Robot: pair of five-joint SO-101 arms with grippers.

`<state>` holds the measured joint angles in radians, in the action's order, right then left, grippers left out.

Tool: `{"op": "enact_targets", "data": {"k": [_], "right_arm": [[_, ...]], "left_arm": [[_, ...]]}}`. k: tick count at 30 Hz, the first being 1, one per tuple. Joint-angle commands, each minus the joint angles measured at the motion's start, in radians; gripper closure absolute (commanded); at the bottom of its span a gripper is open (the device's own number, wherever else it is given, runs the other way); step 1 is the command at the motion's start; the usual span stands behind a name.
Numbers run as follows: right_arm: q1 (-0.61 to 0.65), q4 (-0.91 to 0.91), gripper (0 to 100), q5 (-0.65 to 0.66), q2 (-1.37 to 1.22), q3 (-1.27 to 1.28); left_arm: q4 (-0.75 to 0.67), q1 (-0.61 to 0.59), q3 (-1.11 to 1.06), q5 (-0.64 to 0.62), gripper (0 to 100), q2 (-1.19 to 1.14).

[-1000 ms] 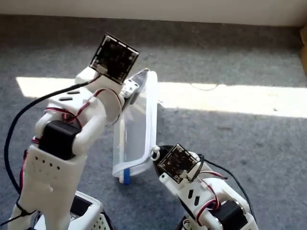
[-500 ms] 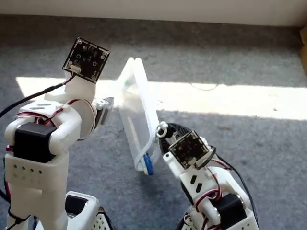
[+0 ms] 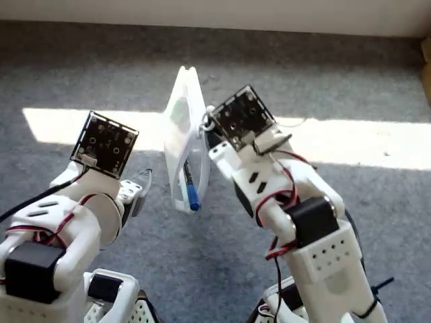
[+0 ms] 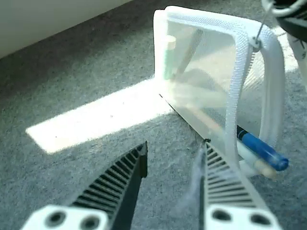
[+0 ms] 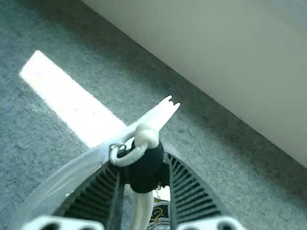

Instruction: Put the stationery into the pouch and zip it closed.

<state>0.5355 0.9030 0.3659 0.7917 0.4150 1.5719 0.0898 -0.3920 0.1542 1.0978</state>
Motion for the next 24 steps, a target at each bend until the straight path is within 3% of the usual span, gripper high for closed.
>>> {"op": "enact_targets", "data": {"k": [1,6,13,19,24], "right_arm": [[-0.007,-0.028,99.4,-0.006,-0.173,-0.214],[-0.001,-0.028,99.4,-0.011,-0.351,-0.387],[0.045,-0.028,99.4,-0.011,-0.440,-0.478],[0.044,-0.012,99.4,-0.008,-0.438,-0.481],[0.042,0.050,99.4,-0.008,-0.437,-0.484]], "left_arm": [[-0.018,-0.002,-0.015,-0.005,82,0.090],[-0.018,0.001,-0.036,-0.006,82,0.107],[-0.041,0.105,-0.211,-0.012,74,0.116],[-0.245,-0.025,-0.374,-0.014,74,0.116],[-0.325,-0.084,-0.452,-0.012,74,0.116]]}}
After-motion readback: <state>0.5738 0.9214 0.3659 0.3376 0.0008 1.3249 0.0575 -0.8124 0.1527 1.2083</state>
